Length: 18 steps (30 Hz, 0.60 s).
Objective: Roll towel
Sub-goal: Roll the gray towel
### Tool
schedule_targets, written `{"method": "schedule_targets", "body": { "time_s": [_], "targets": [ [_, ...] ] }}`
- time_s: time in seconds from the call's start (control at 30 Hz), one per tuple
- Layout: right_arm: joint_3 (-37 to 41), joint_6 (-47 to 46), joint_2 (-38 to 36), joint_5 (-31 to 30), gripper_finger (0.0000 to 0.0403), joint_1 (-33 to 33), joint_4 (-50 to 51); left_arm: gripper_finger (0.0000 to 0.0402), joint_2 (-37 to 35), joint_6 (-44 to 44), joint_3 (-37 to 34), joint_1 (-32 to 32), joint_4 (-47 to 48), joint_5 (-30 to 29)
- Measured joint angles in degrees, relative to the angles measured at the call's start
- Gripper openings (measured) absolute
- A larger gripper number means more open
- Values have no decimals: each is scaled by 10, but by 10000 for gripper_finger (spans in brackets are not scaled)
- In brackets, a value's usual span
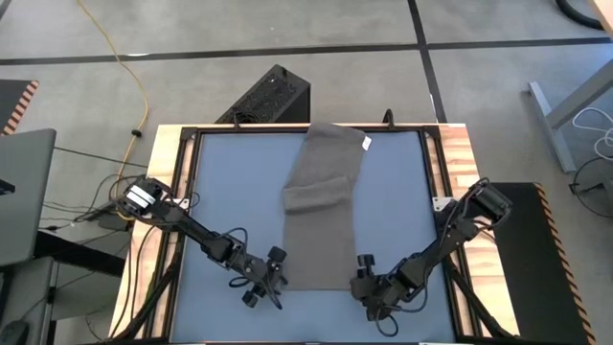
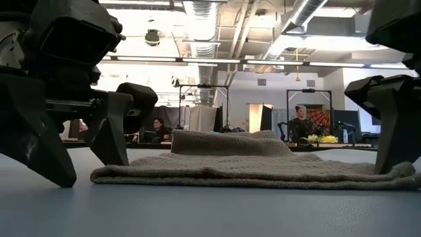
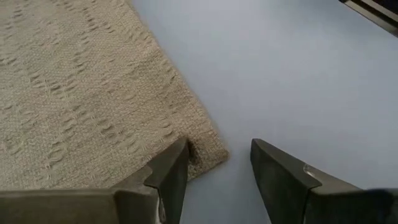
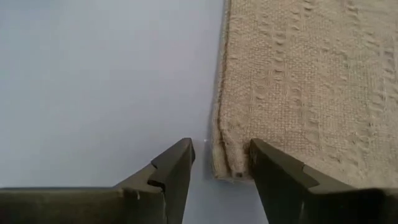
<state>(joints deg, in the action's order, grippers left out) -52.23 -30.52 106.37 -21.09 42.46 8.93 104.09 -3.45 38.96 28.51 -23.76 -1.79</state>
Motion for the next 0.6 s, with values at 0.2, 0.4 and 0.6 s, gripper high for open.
{"method": "schedule_targets", "body": {
  "time_s": [0.2, 0.4, 0.6],
  "targets": [
    [1, -56, 9, -1, 163, 0, 7, 119, 0, 50, 0, -4, 6, -4],
    [1, -104, 9, 1, 79, 2, 11, 40, 0, 97, 0, -14, 7, 13],
    [2, -150, -28, 22, 32, 5, 13, 6, 0, 159, 0, -39, 0, 144]
  ]
}}
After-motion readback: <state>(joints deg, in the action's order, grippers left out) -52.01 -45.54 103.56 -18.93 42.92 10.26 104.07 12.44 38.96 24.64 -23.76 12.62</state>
